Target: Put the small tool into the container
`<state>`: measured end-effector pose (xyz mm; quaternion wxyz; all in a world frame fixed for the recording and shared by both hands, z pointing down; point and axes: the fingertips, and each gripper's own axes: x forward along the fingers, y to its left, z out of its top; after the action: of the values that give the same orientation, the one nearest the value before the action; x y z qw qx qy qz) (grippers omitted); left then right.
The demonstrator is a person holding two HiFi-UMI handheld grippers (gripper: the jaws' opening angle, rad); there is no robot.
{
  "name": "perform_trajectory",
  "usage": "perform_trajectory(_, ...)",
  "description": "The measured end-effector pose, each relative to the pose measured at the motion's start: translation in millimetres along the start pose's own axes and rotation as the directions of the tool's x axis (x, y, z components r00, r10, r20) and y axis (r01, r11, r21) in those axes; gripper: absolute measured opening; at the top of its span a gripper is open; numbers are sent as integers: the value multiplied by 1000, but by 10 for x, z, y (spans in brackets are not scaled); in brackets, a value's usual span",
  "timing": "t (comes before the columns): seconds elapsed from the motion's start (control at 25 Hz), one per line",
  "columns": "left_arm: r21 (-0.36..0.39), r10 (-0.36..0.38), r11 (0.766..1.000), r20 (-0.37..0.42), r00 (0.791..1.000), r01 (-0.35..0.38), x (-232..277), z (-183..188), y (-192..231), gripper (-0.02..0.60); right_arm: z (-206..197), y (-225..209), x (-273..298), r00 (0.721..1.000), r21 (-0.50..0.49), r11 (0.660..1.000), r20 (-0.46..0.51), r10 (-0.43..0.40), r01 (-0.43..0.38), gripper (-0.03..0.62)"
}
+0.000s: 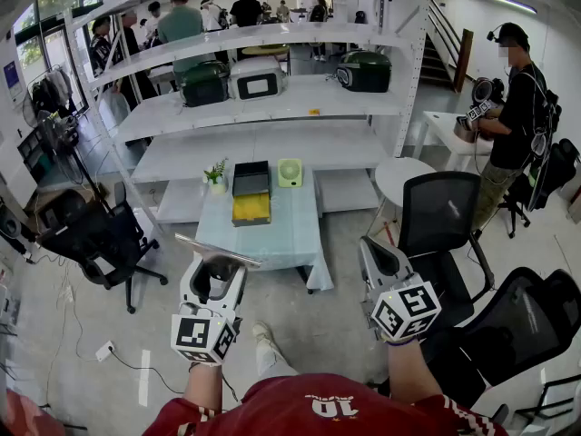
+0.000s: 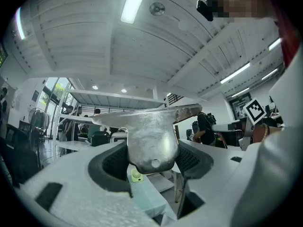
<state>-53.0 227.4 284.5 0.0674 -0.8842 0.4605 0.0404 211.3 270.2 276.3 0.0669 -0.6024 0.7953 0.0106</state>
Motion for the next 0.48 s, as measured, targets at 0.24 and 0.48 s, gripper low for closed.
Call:
perform_trajectory(0.24,-9,7,1000,1,1000,-7,-57,16,-13,293,21,-17,-80,1000,-4,1000,6,-17,17,0)
perform_trajectory(0.48,16,-1,1000,0,1000,1,-103,43,-49,291,-8,39,-129,1000,-15,1000,3,-20,20,0)
